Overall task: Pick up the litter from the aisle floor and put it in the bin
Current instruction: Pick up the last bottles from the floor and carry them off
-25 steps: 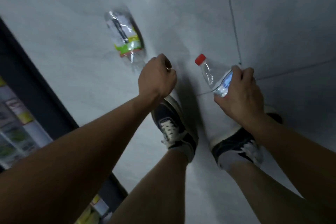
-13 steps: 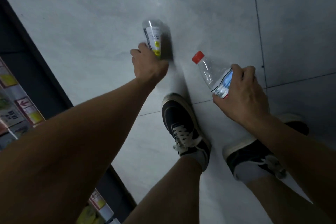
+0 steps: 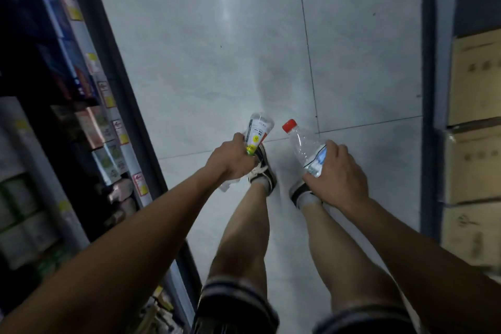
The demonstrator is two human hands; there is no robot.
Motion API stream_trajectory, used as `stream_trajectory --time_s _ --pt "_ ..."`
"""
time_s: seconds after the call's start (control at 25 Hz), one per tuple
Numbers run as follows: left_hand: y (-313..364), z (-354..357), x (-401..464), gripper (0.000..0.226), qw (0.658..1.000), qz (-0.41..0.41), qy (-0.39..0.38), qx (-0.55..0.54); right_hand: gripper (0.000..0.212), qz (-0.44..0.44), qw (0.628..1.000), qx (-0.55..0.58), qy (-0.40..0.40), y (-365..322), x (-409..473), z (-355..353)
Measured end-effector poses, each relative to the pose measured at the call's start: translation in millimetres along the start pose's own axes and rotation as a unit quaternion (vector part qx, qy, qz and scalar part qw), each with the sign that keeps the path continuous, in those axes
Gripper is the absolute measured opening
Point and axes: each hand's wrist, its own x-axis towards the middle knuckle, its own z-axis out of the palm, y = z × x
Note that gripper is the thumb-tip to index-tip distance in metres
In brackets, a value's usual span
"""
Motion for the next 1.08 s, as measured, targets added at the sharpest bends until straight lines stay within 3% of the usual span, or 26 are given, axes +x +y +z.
stream_trajectory --time_s 0.32,0.56,0.84,1.0,1.08 --pt "72 -99 -270 0.055 0.990 0.099 0.085 0.051 0.066 -0.032 0.999 0.008 -0.013 -35 -205 -188" --pt "124 -109 -422 0.056 0.964 0.219 0.149 0.001 0.070 -0.056 0.995 -0.003 0.086 -18 -335 -258" --pt "154 -101 -467 0.068 0.933 0.334 0.109 0.074 0.079 0.096 0.973 0.120 0.173 8 -431 -230" --pt "151 -98 -467 0.064 0.890 0.396 0.097 0.206 0.072 0.208 0.928 0.216 0.220 -2 -480 -170" --pt "142 -95 -465 0.063 0.855 0.425 0.080 0.287 0.069 0.275 0.887 0.281 0.243 -19 -511 -129"
